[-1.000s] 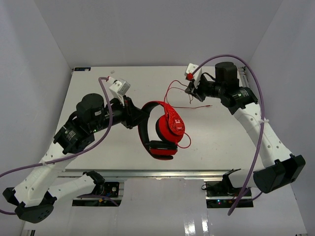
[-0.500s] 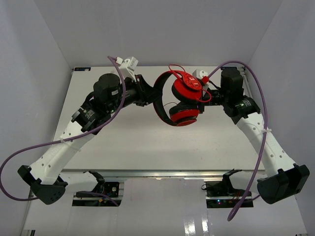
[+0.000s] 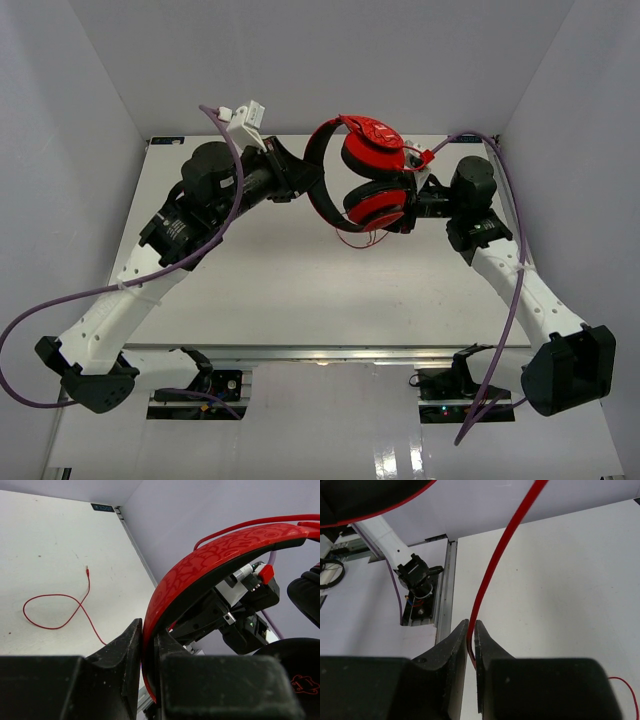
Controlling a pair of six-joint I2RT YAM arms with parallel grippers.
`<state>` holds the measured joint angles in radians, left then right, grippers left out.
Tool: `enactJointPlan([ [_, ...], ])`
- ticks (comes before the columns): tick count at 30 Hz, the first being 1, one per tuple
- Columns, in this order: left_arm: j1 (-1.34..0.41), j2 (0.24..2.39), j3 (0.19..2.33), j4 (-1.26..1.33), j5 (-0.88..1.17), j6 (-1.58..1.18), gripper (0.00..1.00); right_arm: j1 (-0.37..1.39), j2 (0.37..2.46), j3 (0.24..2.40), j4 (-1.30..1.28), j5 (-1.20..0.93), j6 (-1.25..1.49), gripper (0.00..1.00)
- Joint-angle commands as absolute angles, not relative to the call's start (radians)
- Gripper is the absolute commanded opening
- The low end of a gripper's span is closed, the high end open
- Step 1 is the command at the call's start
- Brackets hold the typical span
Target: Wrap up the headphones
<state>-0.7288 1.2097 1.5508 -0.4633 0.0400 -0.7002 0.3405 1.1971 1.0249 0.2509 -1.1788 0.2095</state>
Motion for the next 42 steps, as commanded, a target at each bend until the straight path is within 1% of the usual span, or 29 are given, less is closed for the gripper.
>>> enactJointPlan([
  [1,-0.731,1.198,1.603,-0.44,-0.068,-0.765,0.0,0.336,1.209,1.0,0.543,-1.211,0.399,0.16],
  [6,-0.73,1.22,1.591,-0.426,-0.121,-0.804,0.0,0.336,1.238,0.967,0.709,-1.212,0.545,0.19],
  [10,-0.731,1.249,1.603,-0.405,-0.151,-0.81,0.0,0.339,1.267,0.947,0.867,-1.212,0.652,0.19],
  [15,-0.733,1.237,1.582,-0.383,-0.201,-0.818,0.0,0.36,1.327,0.937,1.008,-1.21,0.754,0.19],
  [17,-0.733,1.235,1.578,-0.379,-0.21,-0.815,0.0,0.372,1.339,0.936,1.015,-1.208,0.756,0.21],
  [20,-0.733,1.238,1.579,-0.377,-0.219,-0.811,0.0,0.386,1.346,0.929,1.016,-1.206,0.745,0.28],
  [22,-0.733,1.242,1.583,-0.372,-0.226,-0.807,0.0,0.393,1.35,0.917,1.017,-1.202,0.74,0.31],
  [28,-0.733,1.264,1.606,-0.347,-0.241,-0.807,0.0,0.416,1.385,0.898,1.077,-1.197,0.768,0.35],
  [32,-0.732,1.275,1.628,-0.341,-0.256,-0.804,0.0,0.426,1.414,0.877,1.183,-1.197,0.834,0.38],
  [34,-0.732,1.284,1.644,-0.337,-0.253,-0.798,0.0,0.439,1.425,0.855,1.264,-1.198,0.867,0.42],
  [38,-0.732,1.297,1.679,-0.339,-0.256,-0.793,0.0,0.473,1.44,0.836,1.299,-1.213,0.852,0.44],
  [42,-0.732,1.308,1.711,-0.339,-0.29,-0.774,0.0,0.507,1.428,0.796,1.32,-1.228,0.814,0.44],
])
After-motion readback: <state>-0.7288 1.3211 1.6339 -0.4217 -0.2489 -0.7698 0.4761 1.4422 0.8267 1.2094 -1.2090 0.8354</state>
